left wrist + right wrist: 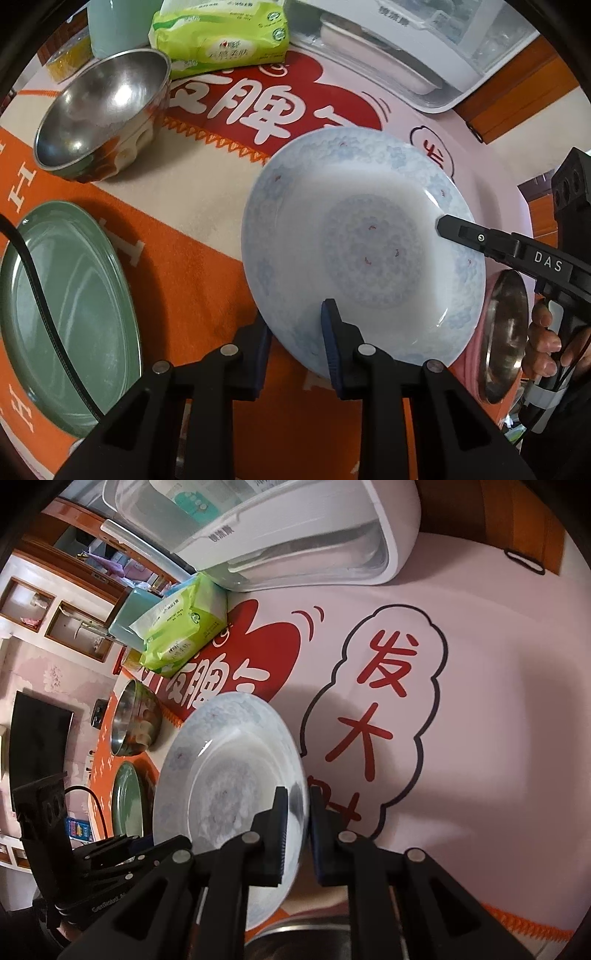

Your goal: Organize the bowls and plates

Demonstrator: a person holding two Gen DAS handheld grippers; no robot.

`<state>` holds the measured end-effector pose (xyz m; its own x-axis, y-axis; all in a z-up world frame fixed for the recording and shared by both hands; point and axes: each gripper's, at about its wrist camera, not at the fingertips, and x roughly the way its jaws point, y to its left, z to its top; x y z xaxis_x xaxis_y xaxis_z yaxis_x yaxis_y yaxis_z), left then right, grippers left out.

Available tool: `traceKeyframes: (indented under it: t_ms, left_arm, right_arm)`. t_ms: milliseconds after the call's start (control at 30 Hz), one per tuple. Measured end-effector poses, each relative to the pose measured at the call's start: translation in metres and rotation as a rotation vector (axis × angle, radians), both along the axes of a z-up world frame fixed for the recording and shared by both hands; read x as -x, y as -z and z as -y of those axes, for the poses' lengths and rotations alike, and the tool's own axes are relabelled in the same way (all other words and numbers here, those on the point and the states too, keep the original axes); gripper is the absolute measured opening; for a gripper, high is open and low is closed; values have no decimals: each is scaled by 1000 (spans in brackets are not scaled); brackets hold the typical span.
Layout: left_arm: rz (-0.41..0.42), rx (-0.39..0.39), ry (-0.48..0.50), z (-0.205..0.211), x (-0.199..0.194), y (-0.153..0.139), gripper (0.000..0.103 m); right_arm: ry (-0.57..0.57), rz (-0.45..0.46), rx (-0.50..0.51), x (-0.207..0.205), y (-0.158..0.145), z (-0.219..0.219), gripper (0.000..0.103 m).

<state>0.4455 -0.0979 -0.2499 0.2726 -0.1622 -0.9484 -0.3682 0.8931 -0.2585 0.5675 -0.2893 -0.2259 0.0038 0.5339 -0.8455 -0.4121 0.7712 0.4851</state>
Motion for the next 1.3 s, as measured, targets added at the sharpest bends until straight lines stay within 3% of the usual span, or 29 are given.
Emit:
traceKeyframes:
  t_ms: [567, 1300]
  left_arm:
    - [104, -64, 66, 15, 34, -61, 25]
    - [270, -96, 167, 48, 151, -162, 25]
  right_arm:
    - [38, 68, -71, 39, -56, 17, 8]
    - [112, 242, -211, 157, -156, 62, 8]
